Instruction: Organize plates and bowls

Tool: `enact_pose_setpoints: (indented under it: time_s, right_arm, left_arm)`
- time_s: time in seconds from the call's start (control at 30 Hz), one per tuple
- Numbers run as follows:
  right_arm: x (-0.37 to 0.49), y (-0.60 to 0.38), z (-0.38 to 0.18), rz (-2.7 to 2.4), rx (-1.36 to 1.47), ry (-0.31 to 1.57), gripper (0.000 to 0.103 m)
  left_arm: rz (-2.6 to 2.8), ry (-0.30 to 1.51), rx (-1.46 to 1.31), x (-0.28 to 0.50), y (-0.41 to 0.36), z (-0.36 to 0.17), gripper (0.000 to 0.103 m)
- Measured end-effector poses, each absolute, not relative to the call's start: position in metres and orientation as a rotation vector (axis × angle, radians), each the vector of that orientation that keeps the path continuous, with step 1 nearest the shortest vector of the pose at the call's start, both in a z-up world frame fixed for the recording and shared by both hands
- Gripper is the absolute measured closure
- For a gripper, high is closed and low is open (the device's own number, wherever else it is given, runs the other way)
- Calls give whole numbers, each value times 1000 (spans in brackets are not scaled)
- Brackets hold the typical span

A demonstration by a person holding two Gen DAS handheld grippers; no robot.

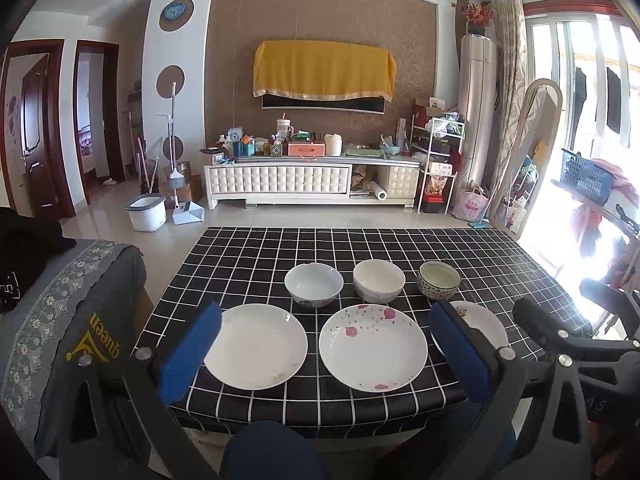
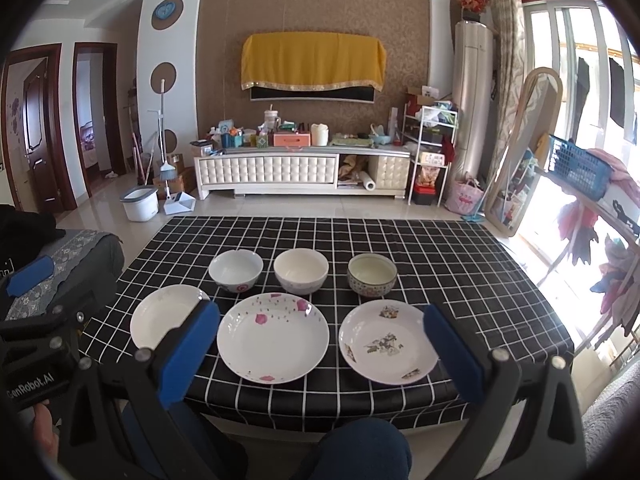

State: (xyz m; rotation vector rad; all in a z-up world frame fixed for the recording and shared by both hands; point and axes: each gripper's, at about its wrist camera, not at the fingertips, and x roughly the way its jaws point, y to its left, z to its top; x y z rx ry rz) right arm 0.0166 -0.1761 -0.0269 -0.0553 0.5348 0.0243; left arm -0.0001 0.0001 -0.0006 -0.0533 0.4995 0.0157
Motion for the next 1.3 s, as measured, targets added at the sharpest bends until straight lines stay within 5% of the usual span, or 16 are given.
enact_pose_setpoints:
  time_s: [1.3]
  right_arm:
    - [14, -178, -24, 13, -63, 543, 0]
  left_arm:
    - [1, 515, -60, -4, 3, 1, 0]
